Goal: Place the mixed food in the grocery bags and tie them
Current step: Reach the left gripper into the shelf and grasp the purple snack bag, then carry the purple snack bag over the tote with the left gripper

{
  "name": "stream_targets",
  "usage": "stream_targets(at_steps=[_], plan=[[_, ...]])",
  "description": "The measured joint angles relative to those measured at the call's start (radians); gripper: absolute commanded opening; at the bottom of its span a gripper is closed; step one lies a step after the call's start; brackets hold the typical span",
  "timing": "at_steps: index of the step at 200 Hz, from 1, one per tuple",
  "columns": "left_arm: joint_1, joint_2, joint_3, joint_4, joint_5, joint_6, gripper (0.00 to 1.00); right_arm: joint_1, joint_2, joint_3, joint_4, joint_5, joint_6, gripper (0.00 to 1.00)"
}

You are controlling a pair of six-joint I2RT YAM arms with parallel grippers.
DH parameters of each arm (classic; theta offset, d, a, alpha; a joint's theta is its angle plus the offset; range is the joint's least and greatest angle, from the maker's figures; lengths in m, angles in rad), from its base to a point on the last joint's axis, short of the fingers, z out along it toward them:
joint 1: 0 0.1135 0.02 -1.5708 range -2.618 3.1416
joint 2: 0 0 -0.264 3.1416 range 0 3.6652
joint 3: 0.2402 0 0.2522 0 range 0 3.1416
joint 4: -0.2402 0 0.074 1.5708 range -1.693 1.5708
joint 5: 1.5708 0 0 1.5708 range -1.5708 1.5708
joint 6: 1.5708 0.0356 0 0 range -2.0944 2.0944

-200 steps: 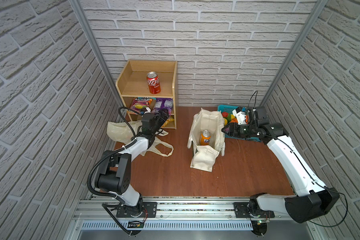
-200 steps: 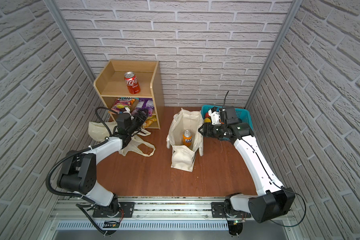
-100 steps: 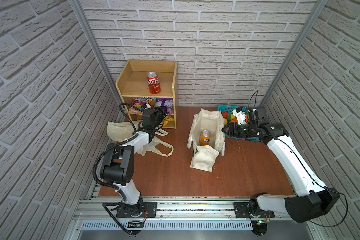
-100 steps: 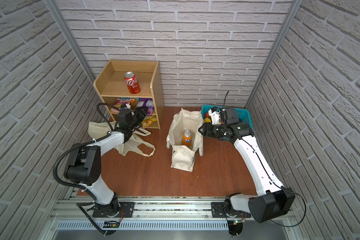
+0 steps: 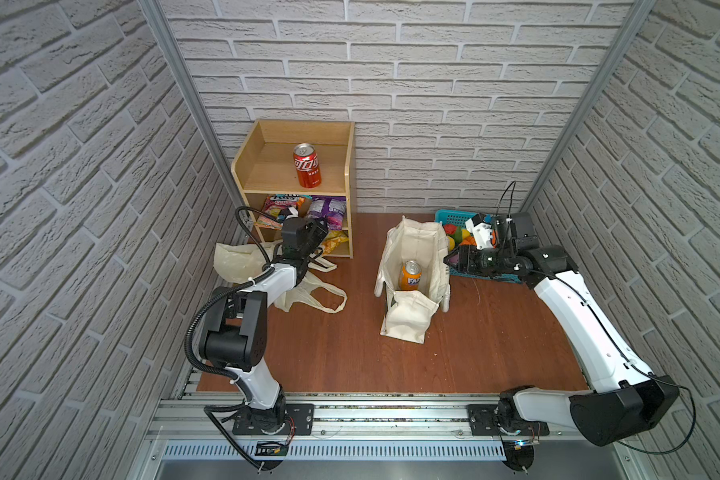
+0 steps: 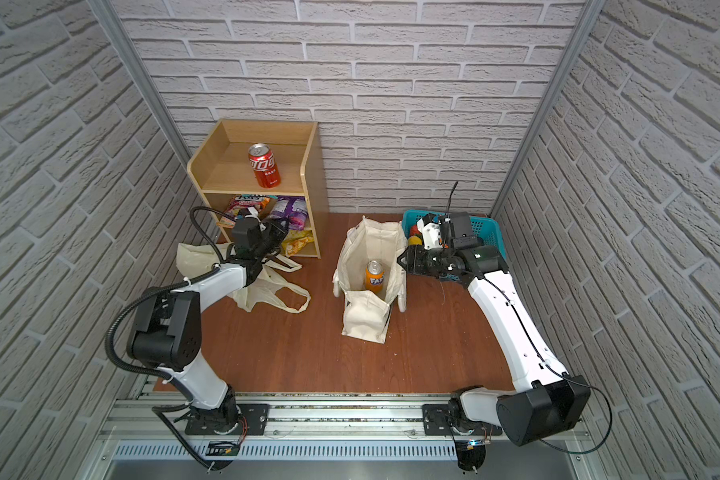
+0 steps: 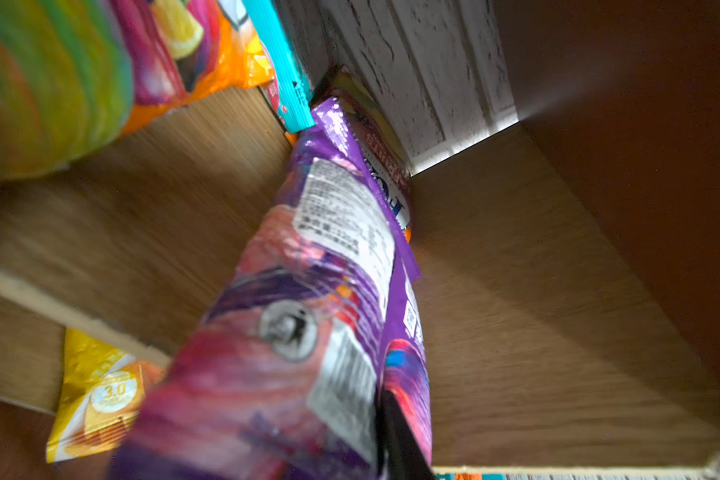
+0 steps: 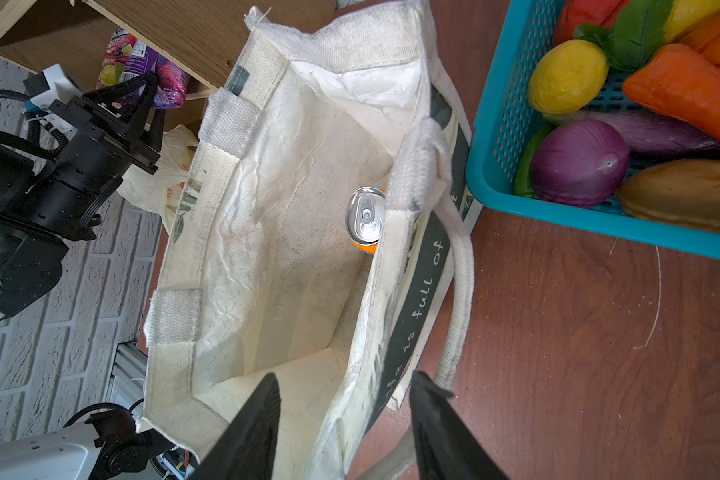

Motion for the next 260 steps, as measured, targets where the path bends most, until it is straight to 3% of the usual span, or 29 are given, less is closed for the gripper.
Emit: stream_targets(at_steps=[59, 120, 166, 213, 260], plan=[[0.001, -0.121, -0.073, -0.011, 0.002, 0.008, 0.00, -0.001, 0.000, 0.000, -0.003, 0.003, 0.000, 0.52], [0.001, -0.409, -0.229, -0.122, 0.002, 0.000, 0.00, -0.003, 0.000, 0.000, -0.007, 0.003, -0.004, 0.53], [-0.018, -0.666, -0.238, -0.316, 0.021, 0.018, 0.00, -0.004, 0.000, 0.000, -0.007, 0.003, -0.008, 0.55], [-0.129, -0.795, -0.137, -0.493, 0.039, 0.068, 0.00, -0.005, 0.000, 0.000, -0.007, 0.030, -0.017, 0.56], [-0.306, -0.668, 0.125, -0.610, 0.106, 0.167, 0.00, -0.006, 0.001, -0.013, -0.005, 0.037, -0.018, 0.56]])
